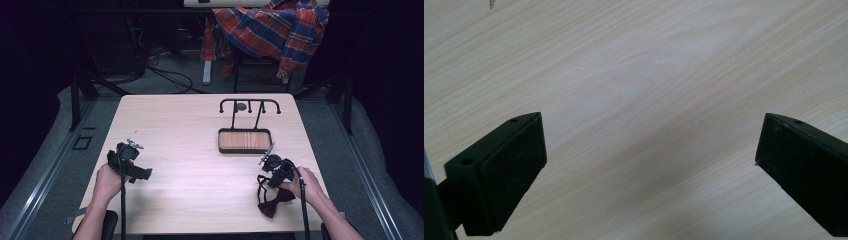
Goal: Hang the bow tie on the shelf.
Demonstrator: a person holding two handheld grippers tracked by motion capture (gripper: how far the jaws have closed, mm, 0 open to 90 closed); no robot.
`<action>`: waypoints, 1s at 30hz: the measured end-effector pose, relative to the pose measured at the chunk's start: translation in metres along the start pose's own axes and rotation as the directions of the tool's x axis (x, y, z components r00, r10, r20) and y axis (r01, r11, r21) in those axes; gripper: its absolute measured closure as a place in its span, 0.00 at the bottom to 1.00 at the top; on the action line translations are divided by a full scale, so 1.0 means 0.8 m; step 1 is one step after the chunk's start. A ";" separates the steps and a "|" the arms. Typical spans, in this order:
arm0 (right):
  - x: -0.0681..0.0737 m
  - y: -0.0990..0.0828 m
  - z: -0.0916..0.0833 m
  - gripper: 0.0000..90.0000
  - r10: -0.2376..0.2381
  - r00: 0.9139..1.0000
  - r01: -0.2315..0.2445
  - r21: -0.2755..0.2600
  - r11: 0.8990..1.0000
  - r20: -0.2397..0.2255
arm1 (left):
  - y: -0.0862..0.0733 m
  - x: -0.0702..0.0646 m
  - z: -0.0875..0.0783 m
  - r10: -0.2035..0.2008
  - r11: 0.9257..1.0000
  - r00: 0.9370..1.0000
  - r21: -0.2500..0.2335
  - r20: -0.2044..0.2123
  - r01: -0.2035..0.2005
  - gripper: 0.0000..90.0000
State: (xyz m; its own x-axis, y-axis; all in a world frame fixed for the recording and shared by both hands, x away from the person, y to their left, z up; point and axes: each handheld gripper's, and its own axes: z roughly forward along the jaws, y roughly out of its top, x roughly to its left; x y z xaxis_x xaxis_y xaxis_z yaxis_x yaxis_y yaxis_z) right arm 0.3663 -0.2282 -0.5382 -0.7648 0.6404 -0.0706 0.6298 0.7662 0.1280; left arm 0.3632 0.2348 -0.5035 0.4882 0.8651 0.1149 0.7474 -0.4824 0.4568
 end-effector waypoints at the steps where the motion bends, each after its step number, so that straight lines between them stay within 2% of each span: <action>1: 0.000 -0.001 0.001 0.77 -0.004 1.000 0.004 0.001 1.000 0.004 | 0.000 0.000 0.000 0.002 1.000 1.000 0.001 0.000 -0.002 0.00; 2: -0.001 -0.001 0.000 0.81 -0.005 1.000 0.005 0.013 1.000 0.000 | 0.000 0.001 0.000 0.000 1.000 1.000 0.000 0.001 0.000 0.00; 3: 0.000 -0.002 0.000 0.84 0.003 1.000 -0.003 0.000 1.000 0.003 | 0.000 0.001 0.000 -0.001 1.000 1.000 -0.001 0.000 0.001 0.00; 4: 0.000 -0.002 0.000 0.84 0.003 1.000 -0.003 0.000 1.000 0.003 | 0.000 0.001 0.000 -0.001 1.000 1.000 -0.001 0.000 0.001 0.00; 5: -0.002 -0.003 -0.003 0.90 -0.004 1.000 0.004 0.005 1.000 0.028 | -0.001 0.002 -0.001 -0.001 1.000 1.000 0.002 -0.001 0.001 0.00; 8: -0.002 -0.005 -0.006 0.95 0.012 0.999 -0.011 -0.016 1.000 0.030 | -0.001 0.002 -0.001 -0.010 1.000 1.000 -0.002 -0.001 0.010 0.00; 15: 0.000 -0.008 -0.025 0.97 0.015 0.998 -0.010 -0.076 0.997 0.065 | -0.002 0.002 -0.001 -0.009 1.000 1.000 0.000 0.001 0.009 0.00; 18: -0.001 -0.012 -0.036 0.97 0.034 0.995 -0.024 -0.109 0.994 0.090 | -0.002 0.002 -0.002 -0.009 1.000 1.000 -0.006 0.000 0.009 0.00; 20: -0.001 -0.017 -0.041 0.98 0.065 0.995 -0.052 -0.160 0.986 0.081 | -0.002 0.003 -0.002 -0.009 1.000 1.000 -0.007 -0.001 0.009 0.00; 21: -0.002 -0.018 -0.046 0.98 0.059 0.994 -0.043 -0.158 0.987 0.095 | -0.002 0.003 -0.001 -0.011 1.000 1.000 -0.008 0.002 0.011 0.00; 24: -0.002 -0.022 -0.053 0.98 0.075 0.992 -0.056 -0.184 0.981 0.098 | -0.002 0.003 -0.001 -0.011 1.000 1.000 -0.009 0.001 0.011 0.00; 25: -0.001 -0.025 -0.060 0.98 0.082 0.990 -0.056 -0.212 0.976 0.118 | -0.002 0.003 -0.001 -0.011 1.000 1.000 -0.008 0.000 0.011 0.00; 30: 0.000 -0.028 -0.073 0.98 0.096 0.987 -0.060 -0.257 0.965 0.129 | -0.002 0.003 -0.002 -0.008 1.000 1.000 -0.010 -0.001 0.008 0.00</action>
State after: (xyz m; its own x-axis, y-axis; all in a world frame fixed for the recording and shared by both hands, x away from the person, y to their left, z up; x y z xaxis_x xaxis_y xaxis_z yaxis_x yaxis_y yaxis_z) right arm 0.3442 -0.2484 -0.4837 -0.6769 0.7123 -0.1855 0.6184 0.6870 0.3815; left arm 0.3624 0.2379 -0.5025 0.4816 0.8692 0.1121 0.7469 -0.4740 0.4664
